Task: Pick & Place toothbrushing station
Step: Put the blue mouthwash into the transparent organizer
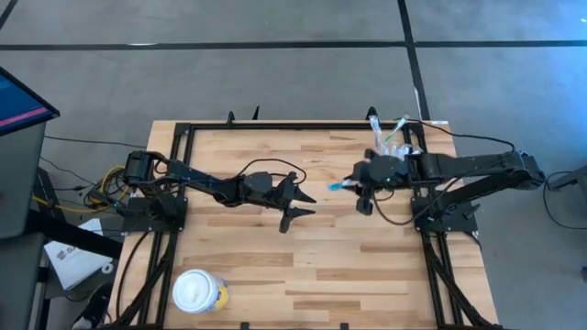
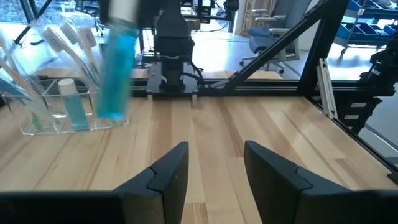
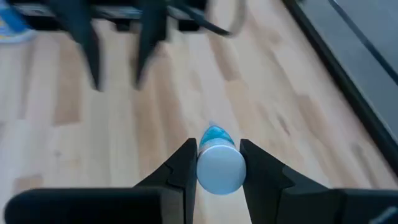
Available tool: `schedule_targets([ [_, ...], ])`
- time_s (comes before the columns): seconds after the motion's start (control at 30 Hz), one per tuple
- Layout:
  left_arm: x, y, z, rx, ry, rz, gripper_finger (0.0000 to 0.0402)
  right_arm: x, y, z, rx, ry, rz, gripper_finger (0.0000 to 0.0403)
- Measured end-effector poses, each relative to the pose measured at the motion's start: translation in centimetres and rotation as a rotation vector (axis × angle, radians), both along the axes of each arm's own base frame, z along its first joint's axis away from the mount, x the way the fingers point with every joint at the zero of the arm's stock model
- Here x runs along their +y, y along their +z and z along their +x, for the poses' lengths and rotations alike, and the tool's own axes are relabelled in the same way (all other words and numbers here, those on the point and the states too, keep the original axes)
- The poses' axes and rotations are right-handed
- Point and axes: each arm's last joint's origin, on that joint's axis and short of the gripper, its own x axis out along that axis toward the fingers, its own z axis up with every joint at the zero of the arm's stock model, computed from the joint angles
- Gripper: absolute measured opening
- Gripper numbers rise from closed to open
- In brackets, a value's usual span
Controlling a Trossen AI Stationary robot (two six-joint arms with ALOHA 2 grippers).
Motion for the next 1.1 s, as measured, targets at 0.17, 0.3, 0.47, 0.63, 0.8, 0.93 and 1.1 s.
schedule_targets([
  [0.17, 0.0, 0.0, 0.0, 0.0, 0.0, -0.001, 0.0143, -1.6, 0.5, -1.9, 0.027, -0.114, 0.005, 0.0087],
  [0.3, 0.0, 0.0, 0.0, -0.001, -0.001, -0.001, 0.0143, -2.9, 0.4, -2.8, 0.068, -0.192, 0.013, 0.0087],
  [0.47, 0.0, 0.0, 0.0, -0.004, 0.0, -0.001, 0.0143, -4.6, -0.2, -3.0, 0.133, -0.271, 0.01, 0.0087],
  [0.63, 0.0, 0.0, 0.0, -0.003, 0.0, -0.001, 0.0143, -5.8, -0.5, -3.2, 0.156, -0.308, 0.031, 0.0087],
  [0.8, 0.0, 0.0, 0.0, -0.003, 0.0, -0.001, 0.014, -7.2, -0.7, -4.0, 0.198, -0.381, 0.04, 0.0087],
  [0.93, 0.0, 0.0, 0.0, -0.004, 0.001, -0.001, 0.014, -8.1, -0.6, -4.4, 0.206, -0.419, 0.054, 0.0087],
  [1.1, 0.1, 0.0, 0.0, -0.005, 0.002, 0.004, 0.014, -9.3, 0.5, -4.3, 0.244, -0.459, 0.063, 0.0087],
])
